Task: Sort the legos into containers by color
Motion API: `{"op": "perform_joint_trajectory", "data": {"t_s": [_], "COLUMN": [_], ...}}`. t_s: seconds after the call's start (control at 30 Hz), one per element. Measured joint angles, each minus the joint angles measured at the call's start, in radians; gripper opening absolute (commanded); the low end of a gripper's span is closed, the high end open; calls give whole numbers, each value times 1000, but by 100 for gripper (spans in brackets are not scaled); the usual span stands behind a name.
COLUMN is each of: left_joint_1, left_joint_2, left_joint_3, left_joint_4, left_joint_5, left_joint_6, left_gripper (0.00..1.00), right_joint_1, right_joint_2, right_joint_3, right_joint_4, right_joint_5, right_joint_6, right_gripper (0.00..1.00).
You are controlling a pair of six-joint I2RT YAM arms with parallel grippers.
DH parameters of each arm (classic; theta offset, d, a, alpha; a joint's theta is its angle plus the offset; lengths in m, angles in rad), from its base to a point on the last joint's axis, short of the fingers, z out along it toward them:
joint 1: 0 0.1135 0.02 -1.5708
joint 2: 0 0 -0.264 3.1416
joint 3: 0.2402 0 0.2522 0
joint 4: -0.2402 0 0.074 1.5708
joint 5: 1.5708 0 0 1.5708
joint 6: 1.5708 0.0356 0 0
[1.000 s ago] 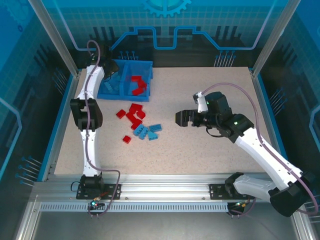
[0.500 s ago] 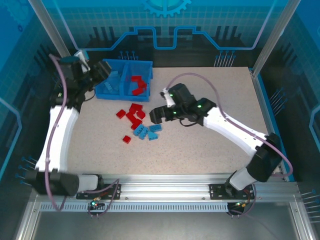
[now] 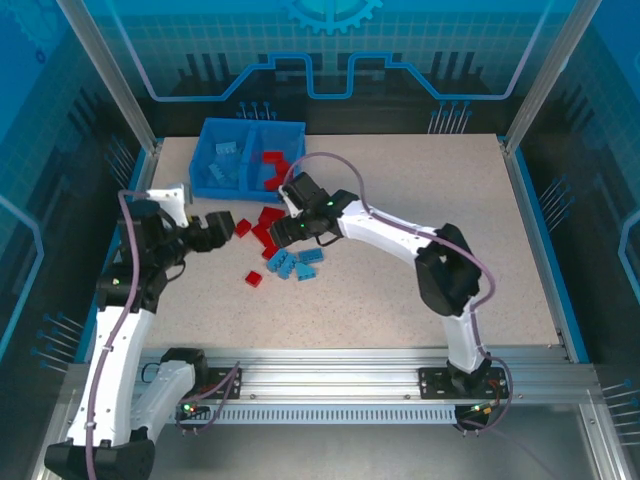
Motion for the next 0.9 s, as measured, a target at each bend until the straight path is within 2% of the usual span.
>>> {"op": "perform_joint_trajectory", "data": {"t_s": [0.17,0.27,0.5,0.63,0.77,0.9], "left_joint_1": [0,0,0,0,0,0], "left_joint_2": [-1,-1,4,9,9,9], "left_joint_3": [-77,-116,-159,-159,-159,-159], "left_joint_4": [-8,22,78,93,93,93], "left_joint_5": [32,59,78,78,78,78], "left_joint_6": [-1,-5,-28,-27,-27,-26], "left_gripper": [99,99,99,99,99,99], "right_joint_1": [0,0,-6,-7,-6,-5], "right_joint_2": [142,222,346,346,331,235], "right_joint_3": [112,174,300,303,287,219], "right_joint_4": [1,0,-11,-15,-20,-36], "right_joint_5": [45,79,91,87,84,89], "right_joint_6": [-26,-35,-42,-50,-55,-71], "right_gripper": [80,76,39,28,27,28]}}
